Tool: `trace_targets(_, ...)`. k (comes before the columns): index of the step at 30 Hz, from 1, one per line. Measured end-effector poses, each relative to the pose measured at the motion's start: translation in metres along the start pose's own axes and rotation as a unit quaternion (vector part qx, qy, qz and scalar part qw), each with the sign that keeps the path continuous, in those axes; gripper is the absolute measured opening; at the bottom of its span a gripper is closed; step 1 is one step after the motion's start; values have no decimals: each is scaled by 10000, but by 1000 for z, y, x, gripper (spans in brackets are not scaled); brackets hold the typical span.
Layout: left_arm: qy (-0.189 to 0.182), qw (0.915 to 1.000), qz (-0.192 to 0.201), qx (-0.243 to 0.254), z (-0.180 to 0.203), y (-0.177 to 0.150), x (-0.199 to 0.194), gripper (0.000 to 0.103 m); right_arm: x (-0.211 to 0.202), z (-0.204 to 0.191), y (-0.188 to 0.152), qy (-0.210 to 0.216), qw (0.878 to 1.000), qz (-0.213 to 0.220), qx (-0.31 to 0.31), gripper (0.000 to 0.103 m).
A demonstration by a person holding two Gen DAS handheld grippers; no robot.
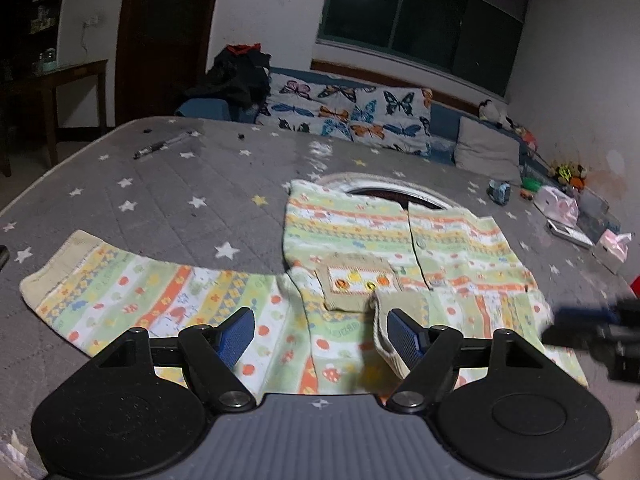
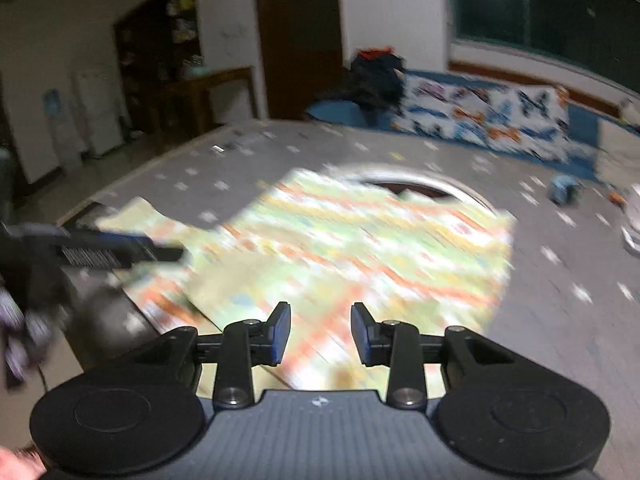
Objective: Fold clothes
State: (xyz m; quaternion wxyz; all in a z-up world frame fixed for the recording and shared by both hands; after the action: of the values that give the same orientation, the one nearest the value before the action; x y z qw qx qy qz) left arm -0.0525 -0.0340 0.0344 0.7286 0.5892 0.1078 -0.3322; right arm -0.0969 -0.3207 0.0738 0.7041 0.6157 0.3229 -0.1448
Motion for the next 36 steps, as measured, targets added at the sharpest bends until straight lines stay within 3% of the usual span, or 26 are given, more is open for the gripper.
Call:
trace_targets(2, -51, 10000, -12, -4, 1, 1, -1, 73, -1, 16, -13, -166, 9996, -171, 126, 33)
trace_targets(6, -268, 9996, -88, 68, 10, 3, 4, 58, 1, 42, -35, -358, 9973, -482, 433, 33)
trace_targets(11, -468, 9984, -191, 263, 26, 2, 14, 50, 6, 50, -45, -461, 9959, -618, 465, 32)
trace_targets(21, -392, 9977, -176, 515, 41, 2, 26, 38, 23, 55, -2, -606, 9979, -45, 239, 32)
trace_targets(23, -328, 9976, -209, 578, 42, 0, 31, 31, 35, 58, 4, -657, 9976, -12, 237, 32)
trace_targets(30, -166, 9959, -491, 748, 37, -13, 53, 30, 73, 65, -3, -791, 9960, -301, 282, 32)
trace_targets(36, -155, 9965, -486, 666, 31, -15, 49, 30, 63, 54, 3, -769, 9968, -194, 54, 32)
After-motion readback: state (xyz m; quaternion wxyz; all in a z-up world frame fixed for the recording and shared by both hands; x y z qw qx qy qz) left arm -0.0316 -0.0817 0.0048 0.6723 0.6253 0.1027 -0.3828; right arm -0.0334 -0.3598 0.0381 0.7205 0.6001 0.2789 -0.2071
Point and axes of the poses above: each gripper's, at about its wrist camera, not at the fingertips, and x roughly the way its jaws point, z to its right, y to its top, the point moved 3 cm from there along x, roughly the way its jaws point, and after that the axes turned 10 degrees about -y, right-handed, at the moved point
